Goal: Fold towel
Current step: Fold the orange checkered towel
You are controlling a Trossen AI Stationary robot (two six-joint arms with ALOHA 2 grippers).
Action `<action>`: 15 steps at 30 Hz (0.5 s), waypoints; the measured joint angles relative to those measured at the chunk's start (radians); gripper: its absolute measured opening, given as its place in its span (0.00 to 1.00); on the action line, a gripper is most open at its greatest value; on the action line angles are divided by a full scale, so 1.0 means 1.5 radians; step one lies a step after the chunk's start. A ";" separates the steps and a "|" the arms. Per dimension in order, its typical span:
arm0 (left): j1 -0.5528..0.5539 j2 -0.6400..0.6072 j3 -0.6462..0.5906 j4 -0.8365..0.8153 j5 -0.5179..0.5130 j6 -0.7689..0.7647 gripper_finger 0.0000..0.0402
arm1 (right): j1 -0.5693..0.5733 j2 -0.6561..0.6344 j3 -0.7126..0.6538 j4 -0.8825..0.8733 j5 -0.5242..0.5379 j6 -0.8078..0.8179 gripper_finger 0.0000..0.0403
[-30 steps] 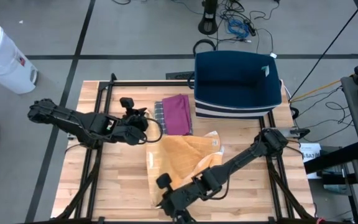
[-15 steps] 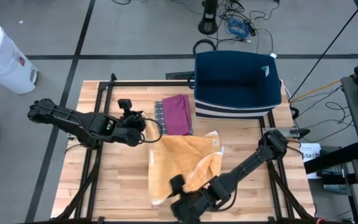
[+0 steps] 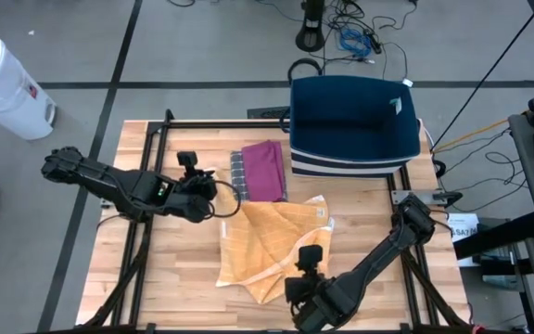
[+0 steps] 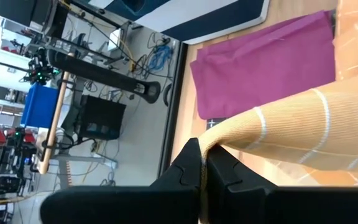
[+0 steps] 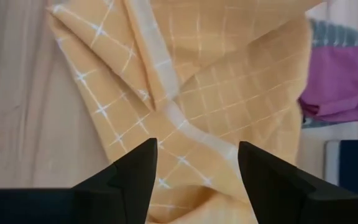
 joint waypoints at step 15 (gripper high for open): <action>-0.005 0.000 0.000 0.001 0.031 -0.011 0.00 | 0.006 -0.053 -0.224 0.093 0.029 0.072 0.52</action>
